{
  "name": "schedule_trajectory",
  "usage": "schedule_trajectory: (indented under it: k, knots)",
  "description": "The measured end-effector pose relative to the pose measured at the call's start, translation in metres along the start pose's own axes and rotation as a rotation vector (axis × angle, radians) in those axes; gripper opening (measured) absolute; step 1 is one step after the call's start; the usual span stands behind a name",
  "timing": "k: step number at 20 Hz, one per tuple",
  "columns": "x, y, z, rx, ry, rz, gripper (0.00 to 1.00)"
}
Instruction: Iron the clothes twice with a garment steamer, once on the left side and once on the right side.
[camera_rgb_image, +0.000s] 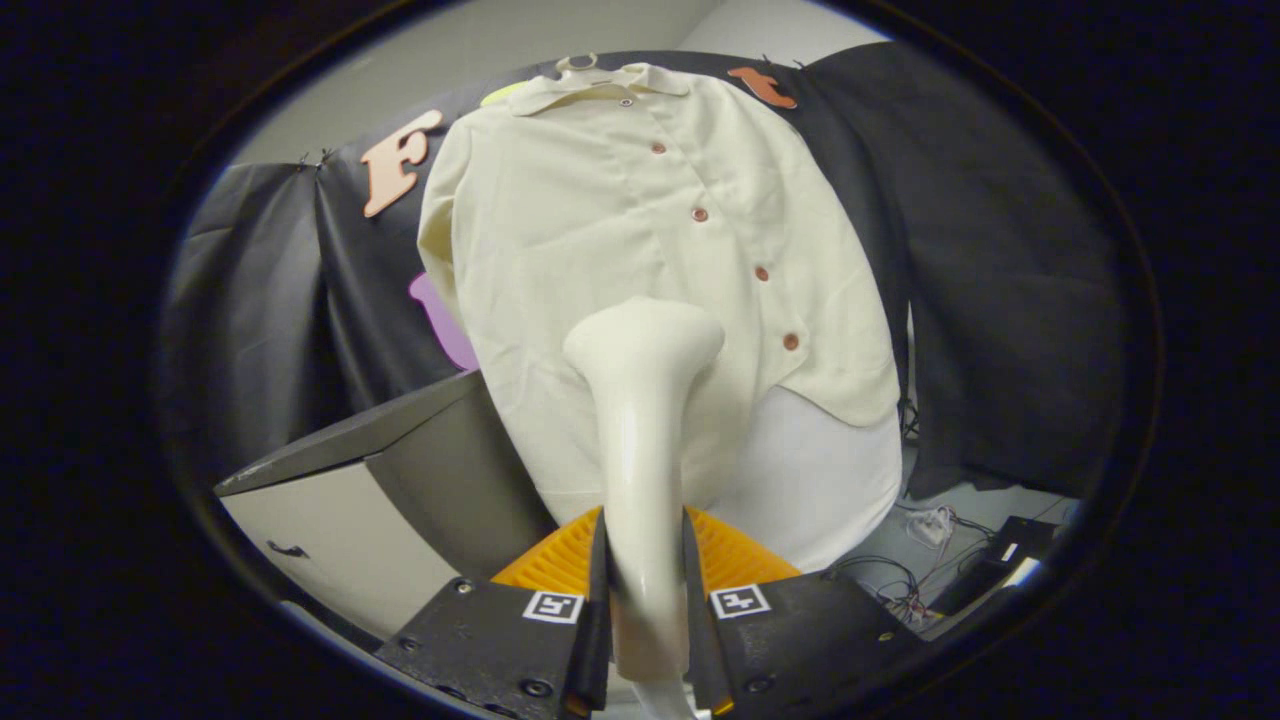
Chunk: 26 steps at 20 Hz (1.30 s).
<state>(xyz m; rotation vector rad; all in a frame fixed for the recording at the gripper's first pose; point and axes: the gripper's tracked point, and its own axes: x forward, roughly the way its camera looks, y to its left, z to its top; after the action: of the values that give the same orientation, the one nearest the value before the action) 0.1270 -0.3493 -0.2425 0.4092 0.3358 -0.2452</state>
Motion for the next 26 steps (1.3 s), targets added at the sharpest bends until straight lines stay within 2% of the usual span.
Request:
schedule_trajectory:
  k: [6, 9, 13, 17, 19, 22, 26]
  knots:
    - [-0.038, 0.021, 0.014, -0.035, -0.024, 0.033, 0.32]
    - [-0.056, 0.031, 0.057, -0.045, -0.105, 0.045, 0.32]
    - [-0.062, 0.023, 0.123, -0.098, -0.207, -0.001, 0.32]
    - [-0.057, 0.0, 0.204, -0.154, -0.311, -0.076, 0.32]
    - [-0.051, -0.012, 0.233, -0.111, -0.345, -0.097, 0.32]
    - [-0.034, -0.03, 0.253, -0.056, -0.354, -0.116, 0.32]
    - [-0.011, -0.054, 0.268, -0.053, -0.365, -0.146, 0.32]
